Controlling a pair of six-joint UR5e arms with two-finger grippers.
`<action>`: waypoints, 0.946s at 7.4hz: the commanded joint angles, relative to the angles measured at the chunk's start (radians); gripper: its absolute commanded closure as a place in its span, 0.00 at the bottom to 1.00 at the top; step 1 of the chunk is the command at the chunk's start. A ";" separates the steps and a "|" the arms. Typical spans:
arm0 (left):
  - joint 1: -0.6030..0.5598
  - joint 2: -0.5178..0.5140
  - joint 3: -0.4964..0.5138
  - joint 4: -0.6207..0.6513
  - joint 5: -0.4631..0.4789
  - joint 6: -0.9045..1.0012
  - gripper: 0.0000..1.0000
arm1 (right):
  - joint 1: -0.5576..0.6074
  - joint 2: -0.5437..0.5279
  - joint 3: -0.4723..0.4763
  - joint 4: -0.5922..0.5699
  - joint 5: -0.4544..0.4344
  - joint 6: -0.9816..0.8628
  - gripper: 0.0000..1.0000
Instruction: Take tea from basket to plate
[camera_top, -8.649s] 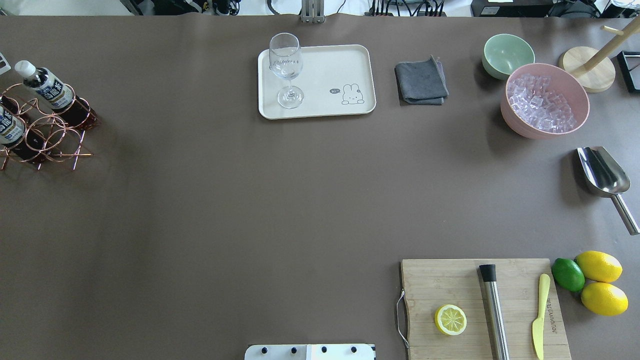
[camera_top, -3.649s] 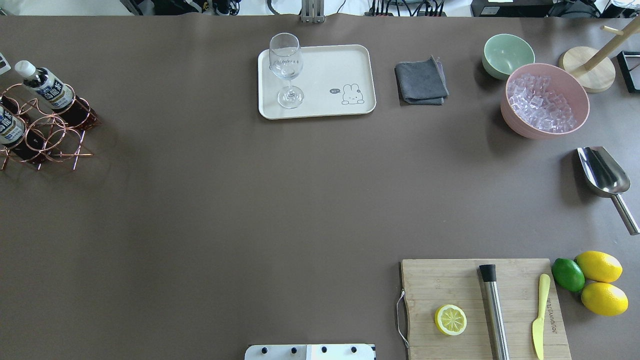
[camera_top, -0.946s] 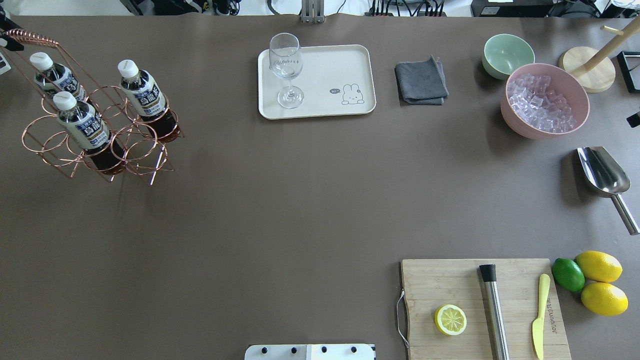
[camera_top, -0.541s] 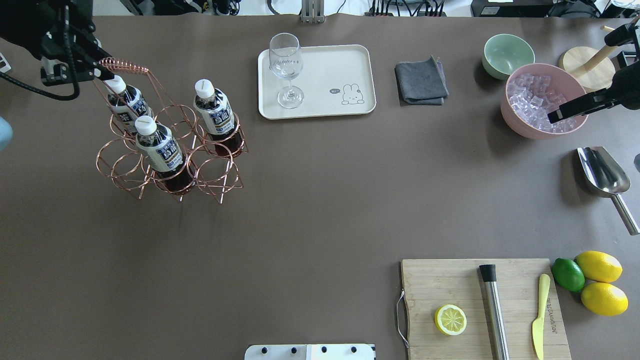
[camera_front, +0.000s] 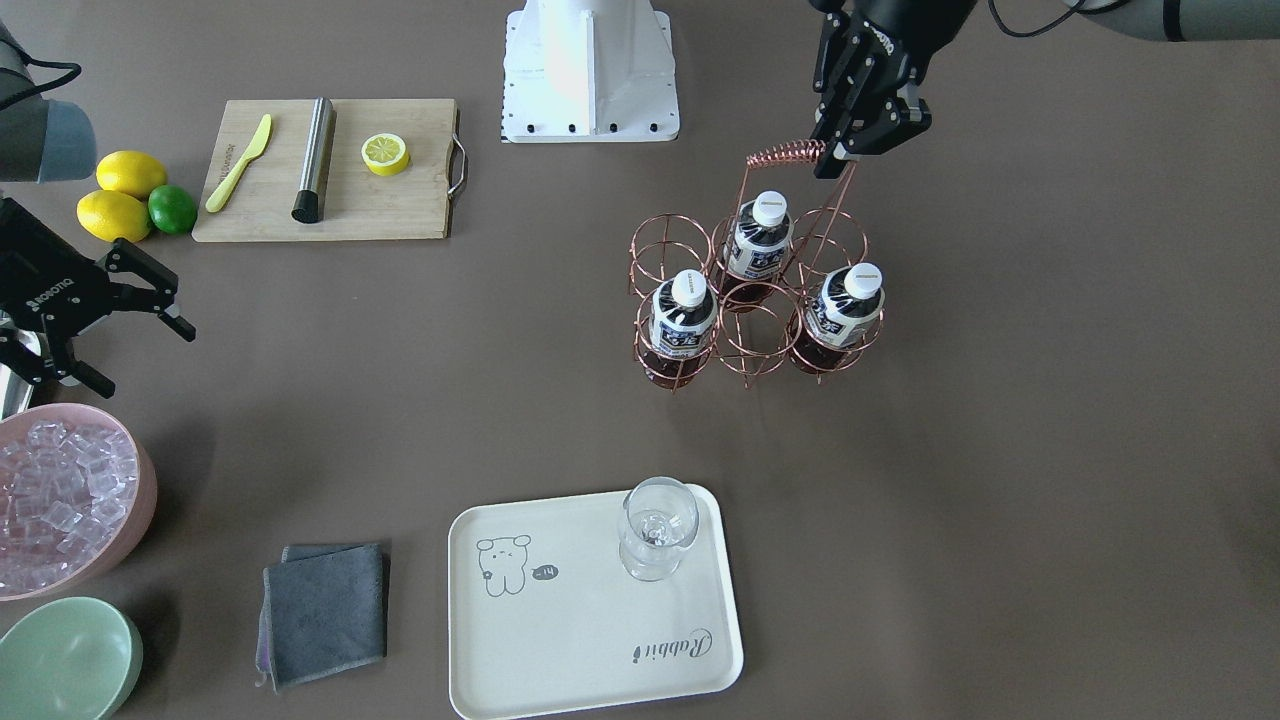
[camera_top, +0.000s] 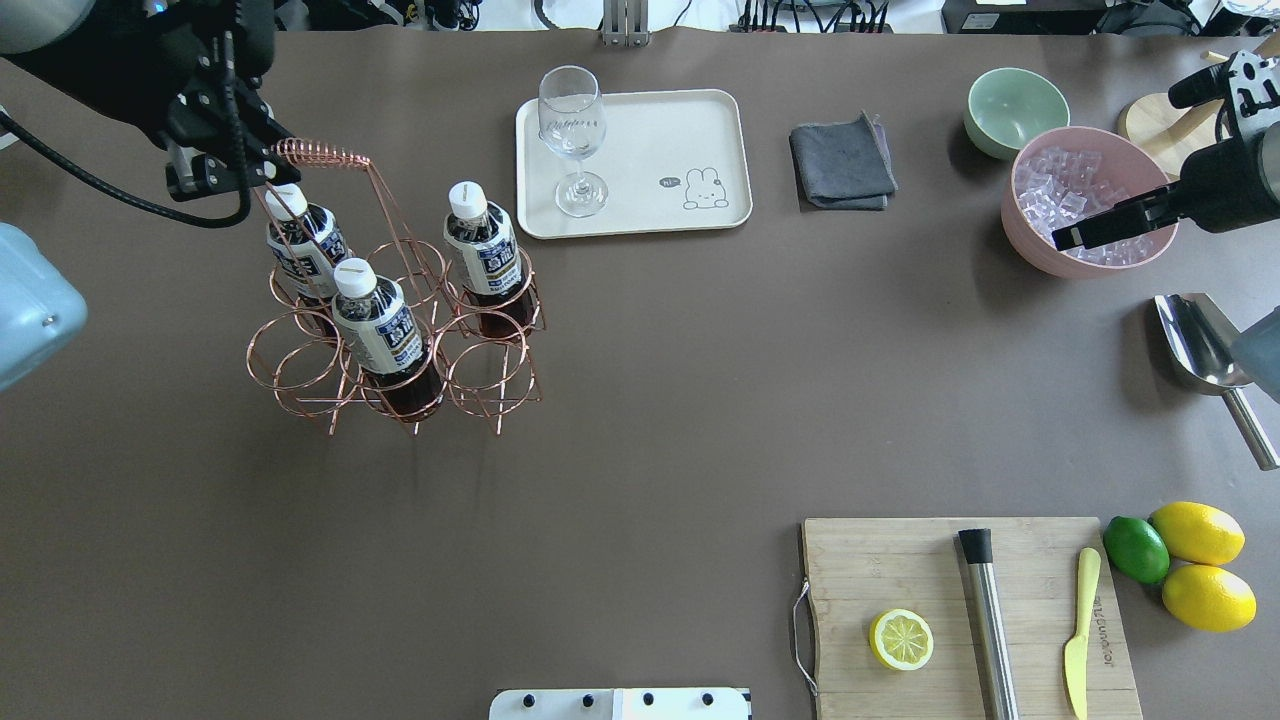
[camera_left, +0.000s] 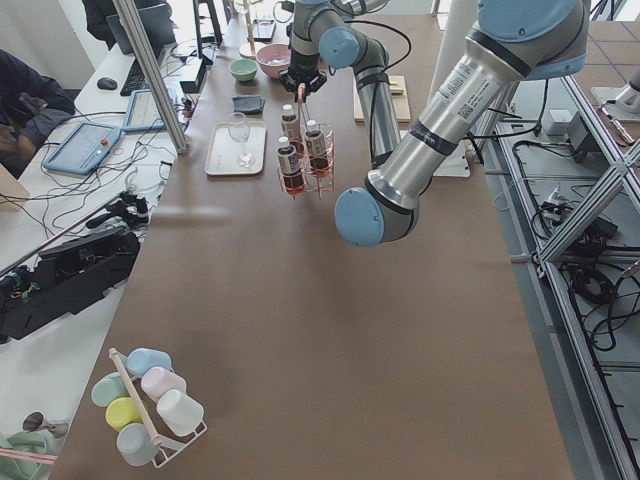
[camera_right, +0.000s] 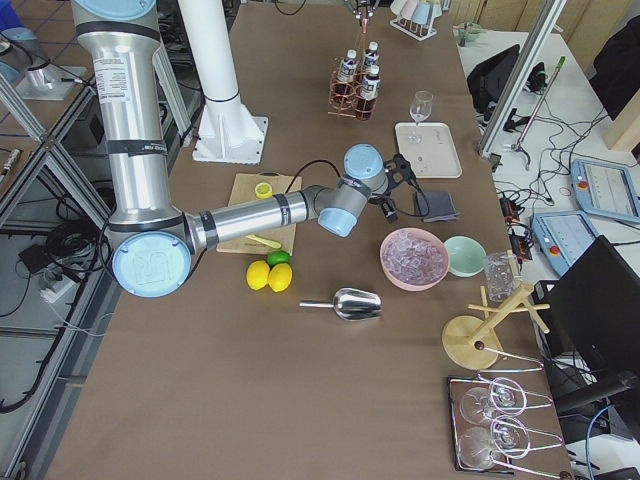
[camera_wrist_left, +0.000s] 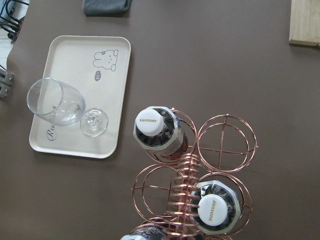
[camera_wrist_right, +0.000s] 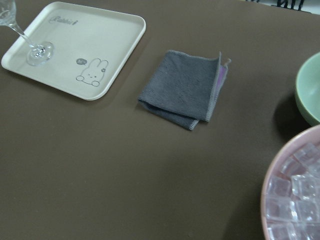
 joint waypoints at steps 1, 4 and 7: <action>0.112 -0.057 0.013 -0.037 0.059 -0.134 1.00 | -0.172 0.052 -0.002 0.245 -0.143 0.068 0.00; 0.160 -0.077 0.031 -0.064 0.097 -0.130 1.00 | -0.274 0.094 -0.001 0.365 -0.284 -0.003 0.00; 0.188 -0.100 0.088 -0.064 0.111 -0.125 1.00 | -0.314 0.185 -0.001 0.365 -0.371 -0.070 0.00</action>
